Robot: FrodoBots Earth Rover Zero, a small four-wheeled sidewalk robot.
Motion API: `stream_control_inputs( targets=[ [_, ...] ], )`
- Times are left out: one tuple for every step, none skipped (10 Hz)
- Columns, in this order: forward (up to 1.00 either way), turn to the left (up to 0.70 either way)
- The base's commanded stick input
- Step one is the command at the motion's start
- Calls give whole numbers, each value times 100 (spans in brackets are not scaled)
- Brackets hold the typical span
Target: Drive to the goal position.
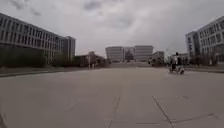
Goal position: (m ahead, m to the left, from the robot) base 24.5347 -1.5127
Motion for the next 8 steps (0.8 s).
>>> stream_control_inputs(
  targets=[
    [70, -1],
    [70, -1],
    [70, -6],
    [70, -26],
    [70, -24],
    [70, -1],
    [70, -1],
    [70, -1]
  ],
)
